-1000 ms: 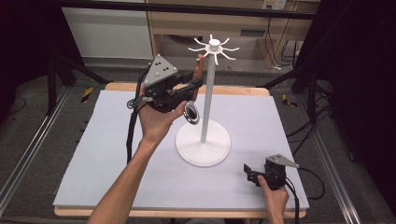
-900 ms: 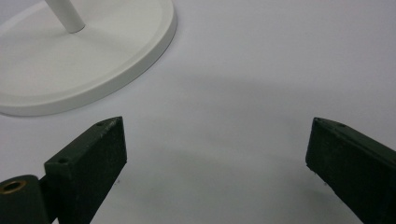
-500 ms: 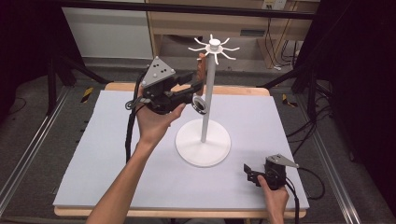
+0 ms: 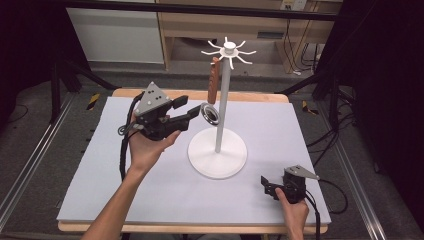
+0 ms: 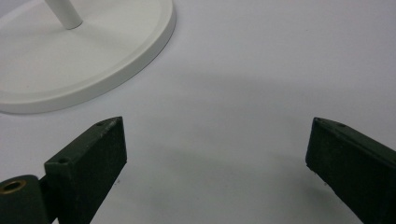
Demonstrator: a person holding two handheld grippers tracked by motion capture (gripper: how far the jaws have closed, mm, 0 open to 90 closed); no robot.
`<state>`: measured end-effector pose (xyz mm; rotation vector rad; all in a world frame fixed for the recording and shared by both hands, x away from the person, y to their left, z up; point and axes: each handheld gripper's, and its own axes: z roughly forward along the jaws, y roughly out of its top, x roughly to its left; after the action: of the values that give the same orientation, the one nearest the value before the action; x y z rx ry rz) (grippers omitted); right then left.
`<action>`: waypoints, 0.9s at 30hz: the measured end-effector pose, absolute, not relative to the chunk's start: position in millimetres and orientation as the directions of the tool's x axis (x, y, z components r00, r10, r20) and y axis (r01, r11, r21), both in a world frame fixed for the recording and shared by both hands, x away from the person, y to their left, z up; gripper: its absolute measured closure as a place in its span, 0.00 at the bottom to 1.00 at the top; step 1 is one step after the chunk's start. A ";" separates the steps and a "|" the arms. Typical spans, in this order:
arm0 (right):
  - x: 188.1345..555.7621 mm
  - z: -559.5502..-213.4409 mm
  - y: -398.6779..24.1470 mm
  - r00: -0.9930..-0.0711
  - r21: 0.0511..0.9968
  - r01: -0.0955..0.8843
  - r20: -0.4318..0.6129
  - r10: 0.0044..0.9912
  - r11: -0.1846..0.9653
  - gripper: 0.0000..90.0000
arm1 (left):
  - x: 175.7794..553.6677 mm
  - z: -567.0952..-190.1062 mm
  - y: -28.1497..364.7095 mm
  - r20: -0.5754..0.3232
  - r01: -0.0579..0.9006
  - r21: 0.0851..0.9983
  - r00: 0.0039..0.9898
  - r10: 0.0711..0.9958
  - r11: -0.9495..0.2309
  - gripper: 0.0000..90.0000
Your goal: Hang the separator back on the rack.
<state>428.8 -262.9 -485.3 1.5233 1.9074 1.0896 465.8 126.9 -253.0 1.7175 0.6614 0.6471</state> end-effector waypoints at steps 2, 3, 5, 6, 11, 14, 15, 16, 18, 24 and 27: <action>428.8 -485.4 -262.8 -0.276 0.807 0.586 0.116 0.954 0.071 0.06 | 463.2 -261.2 131.0 0.059 0.128 0.970 0.697 0.715 -0.205 0.56; 428.6 -485.3 -262.7 -0.276 0.806 0.588 0.121 0.954 0.068 0.06 | 462.1 -265.3 133.7 0.054 0.136 0.969 0.698 0.714 -0.206 0.56; 428.6 -485.4 -262.7 -0.275 0.805 0.589 0.121 0.954 0.068 0.06 | 460.9 -269.8 135.9 0.044 0.145 0.969 0.698 0.714 -0.202 0.55; 428.6 -485.4 -262.8 -0.274 0.805 0.589 0.121 0.954 0.067 0.06 | 459.5 -278.7 140.8 0.041 0.158 0.965 0.695 0.718 -0.209 0.55; 428.4 -485.8 -263.0 -0.275 0.806 0.588 0.114 0.955 0.073 0.06 | 454.9 -304.1 154.3 0.026 0.214 0.948 0.684 0.729 -0.235 0.52; 428.5 -486.3 -263.3 -0.276 0.804 0.589 0.110 0.955 0.078 0.06 | 451.8 -320.4 162.4 0.012 0.238 0.942 0.678 0.735 -0.235 0.52; 428.5 -486.3 -263.3 -0.276 0.804 0.589 0.110 0.955 0.078 0.06 | 451.8 -320.4 162.4 0.012 0.238 0.942 0.678 0.735 -0.235 0.52; 428.4 -486.2 -263.3 -0.275 0.805 0.588 0.110 0.955 0.077 0.06 | 449.7 -331.8 167.3 0.021 0.254 0.933 0.669 0.743 -0.256 0.52; 428.3 -486.3 -263.7 -0.276 0.805 0.588 0.109 0.955 0.078 0.06 | 447.6 -343.0 172.1 0.029 0.270 0.923 0.661 0.749 -0.273 0.51; 428.2 -486.4 -264.3 -0.268 0.804 0.590 0.113 0.957 0.070 0.06 | 445.4 -373.8 184.7 0.013 0.324 0.899 0.652 0.758 -0.295 0.49; 428.0 -486.5 -264.3 -0.266 0.802 0.593 0.115 0.957 0.068 0.06 | 445.6 -382.7 189.3 0.012 0.342 0.890 0.646 0.763 -0.303 0.49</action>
<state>428.0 -264.3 -486.5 1.5364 1.9028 1.0741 445.6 189.3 -382.7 1.8996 0.8724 0.5479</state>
